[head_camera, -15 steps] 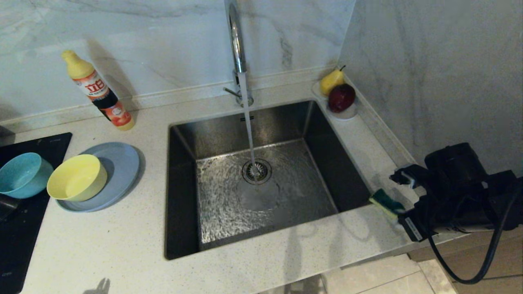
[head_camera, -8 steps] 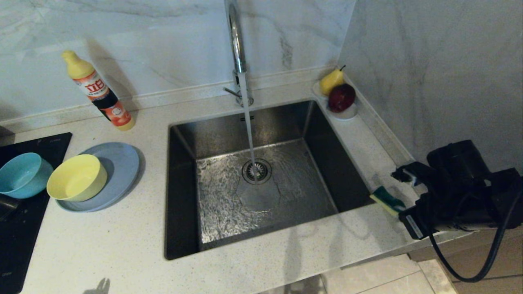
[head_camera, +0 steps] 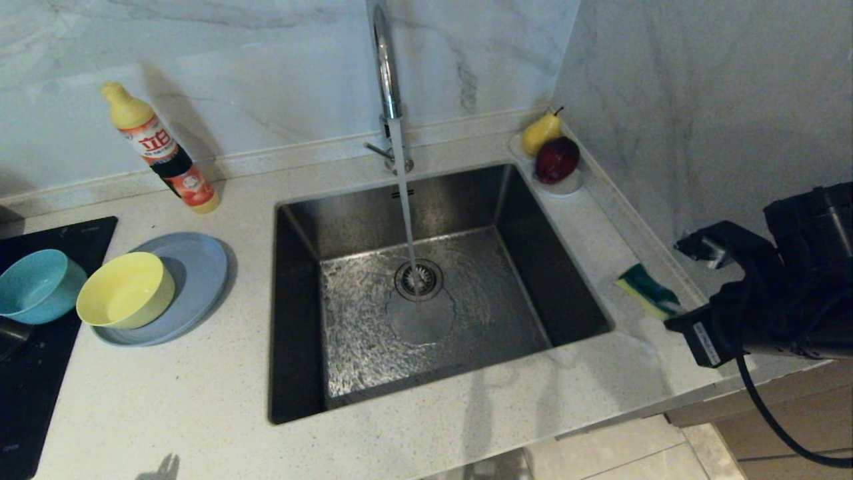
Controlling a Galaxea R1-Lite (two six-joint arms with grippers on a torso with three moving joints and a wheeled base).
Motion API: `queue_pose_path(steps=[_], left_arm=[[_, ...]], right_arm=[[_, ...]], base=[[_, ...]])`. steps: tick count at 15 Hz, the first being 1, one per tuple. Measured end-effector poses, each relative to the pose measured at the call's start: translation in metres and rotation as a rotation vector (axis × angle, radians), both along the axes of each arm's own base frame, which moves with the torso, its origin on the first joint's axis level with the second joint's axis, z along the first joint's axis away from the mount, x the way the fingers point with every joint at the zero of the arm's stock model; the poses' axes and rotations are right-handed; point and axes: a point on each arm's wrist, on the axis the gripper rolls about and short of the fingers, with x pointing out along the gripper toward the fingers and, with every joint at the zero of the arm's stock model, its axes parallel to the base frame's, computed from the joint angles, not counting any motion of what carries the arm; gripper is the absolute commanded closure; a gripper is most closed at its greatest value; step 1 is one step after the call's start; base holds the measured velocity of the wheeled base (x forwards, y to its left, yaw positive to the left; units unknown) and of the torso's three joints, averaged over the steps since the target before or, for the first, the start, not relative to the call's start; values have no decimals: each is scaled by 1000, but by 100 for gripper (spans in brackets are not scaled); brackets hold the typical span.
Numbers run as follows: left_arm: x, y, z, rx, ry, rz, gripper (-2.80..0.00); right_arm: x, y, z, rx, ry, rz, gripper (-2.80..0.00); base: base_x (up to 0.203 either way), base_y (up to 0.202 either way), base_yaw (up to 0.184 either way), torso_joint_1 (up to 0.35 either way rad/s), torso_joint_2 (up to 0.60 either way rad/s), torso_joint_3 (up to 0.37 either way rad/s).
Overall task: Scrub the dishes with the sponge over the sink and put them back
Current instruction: Pick up a bowl and the sponge
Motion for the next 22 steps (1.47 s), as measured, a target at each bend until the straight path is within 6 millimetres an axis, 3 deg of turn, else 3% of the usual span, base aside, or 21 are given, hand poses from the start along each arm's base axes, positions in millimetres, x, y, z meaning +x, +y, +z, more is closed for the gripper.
queue_pose_path(steps=[4,10,18,22], left_arm=[[0,0,0,0,0,0,0],[0,0,0,0,0,0,0],[0,0,0,-2,0,0,0],[0,0,-1,8,12,2,0]], right_arm=[[-23,7,20,61,-48,20,0],[-35,16,43,143,-105,31,0],[-37,18,54,194,-96,5,0],[-35,22,50,188,-49,7,0]], base=[[0,0,0,0,0,0],[0,0,0,0,0,0],[0,0,0,0,0,0],[0,0,0,0,0,0]])
